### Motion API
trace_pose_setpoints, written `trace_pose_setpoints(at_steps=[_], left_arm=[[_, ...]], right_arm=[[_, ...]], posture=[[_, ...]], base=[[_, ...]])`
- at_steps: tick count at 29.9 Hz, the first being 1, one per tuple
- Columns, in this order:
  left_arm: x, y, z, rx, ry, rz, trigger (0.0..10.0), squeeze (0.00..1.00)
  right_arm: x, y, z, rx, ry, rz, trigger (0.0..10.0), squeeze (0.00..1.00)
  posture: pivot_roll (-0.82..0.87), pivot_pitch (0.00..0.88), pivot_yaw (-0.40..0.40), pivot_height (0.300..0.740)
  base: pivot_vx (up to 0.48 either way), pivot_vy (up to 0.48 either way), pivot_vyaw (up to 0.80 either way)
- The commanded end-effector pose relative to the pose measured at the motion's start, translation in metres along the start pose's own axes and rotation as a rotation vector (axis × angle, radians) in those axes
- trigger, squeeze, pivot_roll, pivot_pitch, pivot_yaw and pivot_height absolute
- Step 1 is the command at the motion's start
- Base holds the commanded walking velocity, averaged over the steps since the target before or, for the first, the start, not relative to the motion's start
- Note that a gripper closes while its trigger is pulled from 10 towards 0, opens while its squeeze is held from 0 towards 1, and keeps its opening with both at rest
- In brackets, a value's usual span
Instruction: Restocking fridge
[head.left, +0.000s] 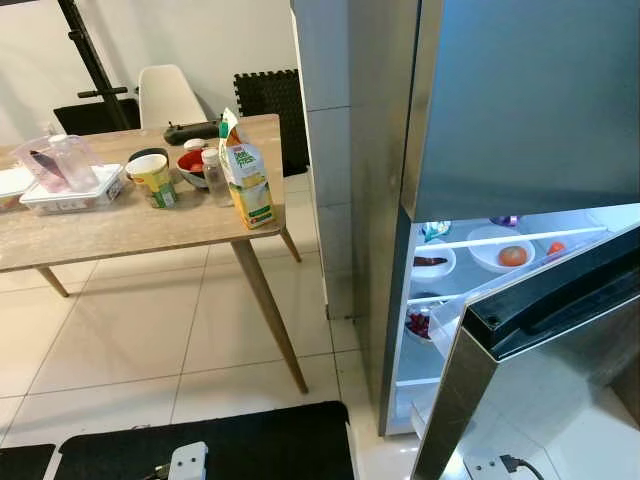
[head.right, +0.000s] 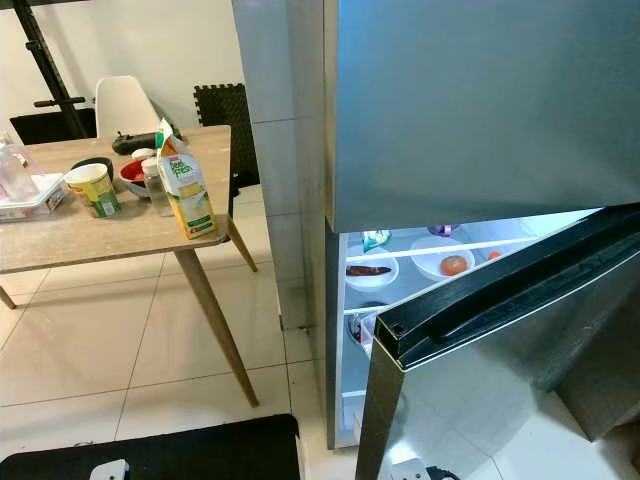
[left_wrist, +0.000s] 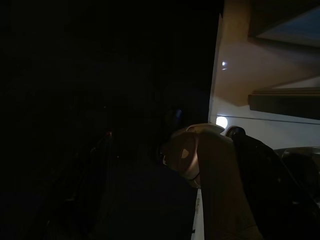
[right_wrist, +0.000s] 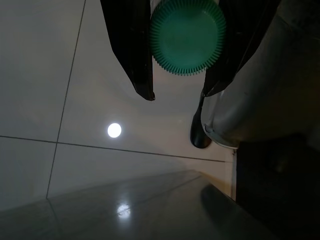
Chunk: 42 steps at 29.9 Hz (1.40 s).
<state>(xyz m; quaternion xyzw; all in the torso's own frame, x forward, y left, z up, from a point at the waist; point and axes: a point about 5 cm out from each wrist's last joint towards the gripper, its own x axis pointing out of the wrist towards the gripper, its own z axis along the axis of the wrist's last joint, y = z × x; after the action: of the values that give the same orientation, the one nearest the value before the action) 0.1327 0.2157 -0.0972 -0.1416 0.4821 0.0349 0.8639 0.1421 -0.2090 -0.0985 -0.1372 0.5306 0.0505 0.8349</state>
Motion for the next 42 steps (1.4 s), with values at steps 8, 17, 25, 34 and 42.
trace_pose_setpoints(at_steps=[8, 17, 25, 34, 42], left_arm=[[0.001, -0.001, 0.002, -0.001, -0.001, -0.006, 10.0, 0.0], [-0.003, 0.006, -0.003, -0.007, 0.006, 0.002, 10.0, 0.0], [-0.003, 0.008, 0.0, -0.004, -0.001, 0.002, 10.0, 0.0], [-0.002, 0.006, 0.002, 0.006, -0.002, -0.01, 10.0, 0.0], [-0.005, 0.011, -0.002, 0.021, 0.011, -0.009, 10.0, 0.0]], right_arm=[[0.0, 0.002, 0.001, -0.008, 0.007, 0.001, 10.0, 0.0], [0.001, 0.009, 0.0, -0.005, 0.009, 0.01, 10.0, 0.0], [0.001, 0.011, 0.001, -0.004, 0.008, 0.015, 10.0, 0.0], [0.001, 0.013, -0.002, 0.001, 0.014, 0.016, 10.0, 0.0], [0.0, 0.017, -0.006, -0.002, 0.022, 0.022, 10.0, 0.0]], posture=[[-0.01, 0.0, 0.058, 0.74], [0.0, 0.0, 0.065, 0.74], [0.0, 0.0, 0.077, 0.74], [0.0, 0.0, 0.087, 0.74], [0.0, 0.0, 0.101, 0.74]], base=[[0.0, 0.0, 0.0], [0.0, 0.0, 0.0], [0.0, 0.0, 0.0], [0.0, 0.0, 0.0], [0.0, 0.0, 0.0]])
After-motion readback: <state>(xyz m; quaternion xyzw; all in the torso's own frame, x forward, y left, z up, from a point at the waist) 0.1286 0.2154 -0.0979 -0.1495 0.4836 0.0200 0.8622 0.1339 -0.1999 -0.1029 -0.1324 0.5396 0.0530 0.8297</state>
